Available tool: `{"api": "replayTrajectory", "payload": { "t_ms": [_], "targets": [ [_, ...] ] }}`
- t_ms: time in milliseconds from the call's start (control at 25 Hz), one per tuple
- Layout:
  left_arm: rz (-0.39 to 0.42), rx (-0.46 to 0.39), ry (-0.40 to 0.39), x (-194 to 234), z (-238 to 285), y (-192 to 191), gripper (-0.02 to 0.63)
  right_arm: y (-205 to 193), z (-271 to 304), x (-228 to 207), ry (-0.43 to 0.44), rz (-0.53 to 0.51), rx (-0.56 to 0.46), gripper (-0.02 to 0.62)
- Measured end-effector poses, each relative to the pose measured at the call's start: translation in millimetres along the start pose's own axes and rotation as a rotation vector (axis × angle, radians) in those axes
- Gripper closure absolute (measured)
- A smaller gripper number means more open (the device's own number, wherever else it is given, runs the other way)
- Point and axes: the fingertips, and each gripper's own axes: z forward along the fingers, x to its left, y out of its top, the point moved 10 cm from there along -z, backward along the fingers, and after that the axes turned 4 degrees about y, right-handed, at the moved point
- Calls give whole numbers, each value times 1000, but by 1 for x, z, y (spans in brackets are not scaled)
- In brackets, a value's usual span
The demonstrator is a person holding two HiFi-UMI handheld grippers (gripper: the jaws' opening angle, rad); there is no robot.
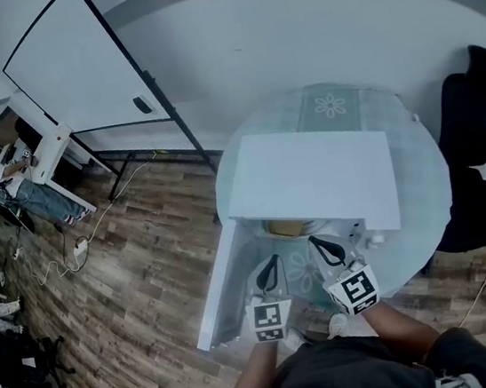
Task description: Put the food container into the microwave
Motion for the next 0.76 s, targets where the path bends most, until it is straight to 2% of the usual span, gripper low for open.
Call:
{"api": "replayTrajectory", "payload": {
  "t_ms": [160,760],
  "targets": [
    [8,-19,11,3,-3,8,600,5,-5,2,-4,34,13,598],
    [23,-49,31,4,-3,14,600,14,-7,-7,-41,38,-15,598]
  ]
}}
